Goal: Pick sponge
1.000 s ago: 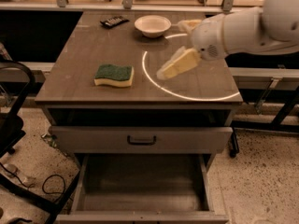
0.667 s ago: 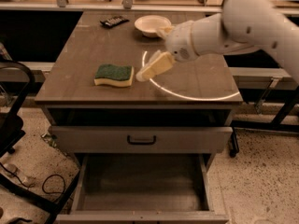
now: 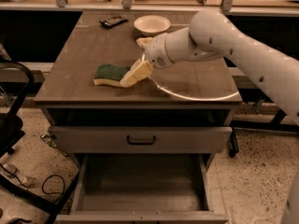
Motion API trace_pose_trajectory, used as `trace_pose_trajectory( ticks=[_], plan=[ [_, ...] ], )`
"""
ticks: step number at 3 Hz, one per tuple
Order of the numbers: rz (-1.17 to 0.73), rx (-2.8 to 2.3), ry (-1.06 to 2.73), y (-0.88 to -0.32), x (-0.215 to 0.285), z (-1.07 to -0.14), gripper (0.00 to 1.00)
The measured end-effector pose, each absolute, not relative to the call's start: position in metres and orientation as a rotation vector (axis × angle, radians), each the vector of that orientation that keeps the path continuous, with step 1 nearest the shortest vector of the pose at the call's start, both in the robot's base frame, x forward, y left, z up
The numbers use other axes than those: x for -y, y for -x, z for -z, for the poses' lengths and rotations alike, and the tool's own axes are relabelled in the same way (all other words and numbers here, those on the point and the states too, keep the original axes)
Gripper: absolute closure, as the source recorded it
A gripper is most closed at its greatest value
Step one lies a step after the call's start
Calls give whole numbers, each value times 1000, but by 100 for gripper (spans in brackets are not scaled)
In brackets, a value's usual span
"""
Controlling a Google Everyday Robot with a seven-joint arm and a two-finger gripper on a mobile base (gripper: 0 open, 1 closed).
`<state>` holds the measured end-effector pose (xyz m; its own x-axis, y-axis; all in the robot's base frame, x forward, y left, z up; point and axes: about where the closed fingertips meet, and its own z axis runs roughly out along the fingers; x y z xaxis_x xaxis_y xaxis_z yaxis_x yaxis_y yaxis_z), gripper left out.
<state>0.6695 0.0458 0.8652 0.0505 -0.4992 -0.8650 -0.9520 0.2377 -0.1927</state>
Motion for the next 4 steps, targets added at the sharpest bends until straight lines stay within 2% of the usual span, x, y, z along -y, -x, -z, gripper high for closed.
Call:
trace_pose_trajectory(
  ticks=[1, 3, 4],
  plan=[
    [-648, -1578, 1418, -676, -64, -844, 23],
    [-655, -1575, 1425, -674, -69, -843, 85],
    [-658, -1574, 1427, -674, -71, -842, 100]
  ],
)
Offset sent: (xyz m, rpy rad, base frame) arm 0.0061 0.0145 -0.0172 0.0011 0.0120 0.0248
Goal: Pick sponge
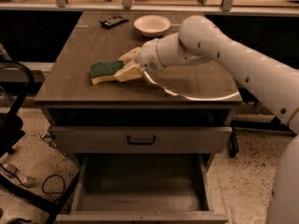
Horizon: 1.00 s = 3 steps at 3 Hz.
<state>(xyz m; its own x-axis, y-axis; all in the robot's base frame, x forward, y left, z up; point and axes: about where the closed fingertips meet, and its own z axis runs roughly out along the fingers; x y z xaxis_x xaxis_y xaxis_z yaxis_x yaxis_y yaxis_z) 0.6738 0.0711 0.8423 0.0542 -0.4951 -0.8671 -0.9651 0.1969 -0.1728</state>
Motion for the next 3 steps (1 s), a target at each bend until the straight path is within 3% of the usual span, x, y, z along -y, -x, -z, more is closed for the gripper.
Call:
trace_pose_trajectory(
  ticks=[3],
  plan=[
    [-695, -1546, 1428, -679, -66, -886, 100]
  ],
)
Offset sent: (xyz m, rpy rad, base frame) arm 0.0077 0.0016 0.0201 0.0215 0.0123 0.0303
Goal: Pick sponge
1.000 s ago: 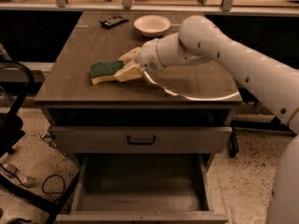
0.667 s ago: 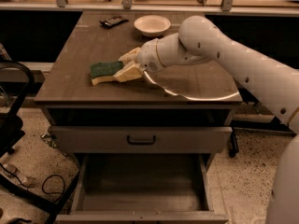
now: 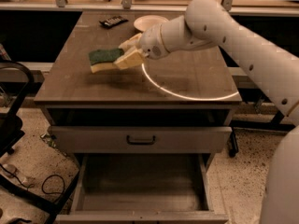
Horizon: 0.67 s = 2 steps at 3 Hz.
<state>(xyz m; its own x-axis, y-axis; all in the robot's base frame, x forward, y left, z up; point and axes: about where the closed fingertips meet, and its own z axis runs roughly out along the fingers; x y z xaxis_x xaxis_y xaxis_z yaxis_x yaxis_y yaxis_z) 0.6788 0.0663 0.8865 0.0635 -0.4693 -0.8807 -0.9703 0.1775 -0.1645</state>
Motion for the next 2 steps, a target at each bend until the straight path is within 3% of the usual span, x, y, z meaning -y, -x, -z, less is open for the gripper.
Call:
trace_pose_trajectory(
  ticks=[2],
  plan=[
    [-598, -1412, 1397, -654, -1, -997, 100]
  ],
)
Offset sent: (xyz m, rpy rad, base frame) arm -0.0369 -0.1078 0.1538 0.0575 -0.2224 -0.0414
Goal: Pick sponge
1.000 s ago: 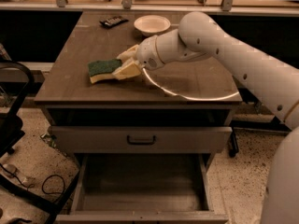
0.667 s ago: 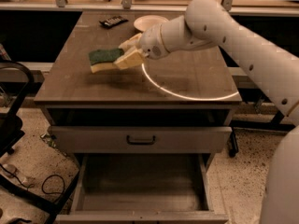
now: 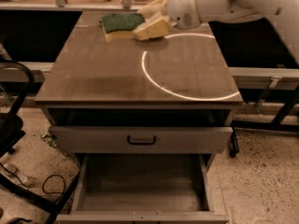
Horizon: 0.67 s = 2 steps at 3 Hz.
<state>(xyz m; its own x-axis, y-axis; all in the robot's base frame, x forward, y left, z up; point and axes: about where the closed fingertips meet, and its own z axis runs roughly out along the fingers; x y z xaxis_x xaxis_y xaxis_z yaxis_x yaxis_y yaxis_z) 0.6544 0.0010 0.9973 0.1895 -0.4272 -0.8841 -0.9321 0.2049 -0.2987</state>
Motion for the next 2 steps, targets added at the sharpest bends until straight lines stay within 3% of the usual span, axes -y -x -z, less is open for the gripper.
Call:
trace_pose_trajectory(
  ticks=[2],
  plan=[
    [-507, -1364, 1378, -626, 36, -1027, 100]
  ],
)
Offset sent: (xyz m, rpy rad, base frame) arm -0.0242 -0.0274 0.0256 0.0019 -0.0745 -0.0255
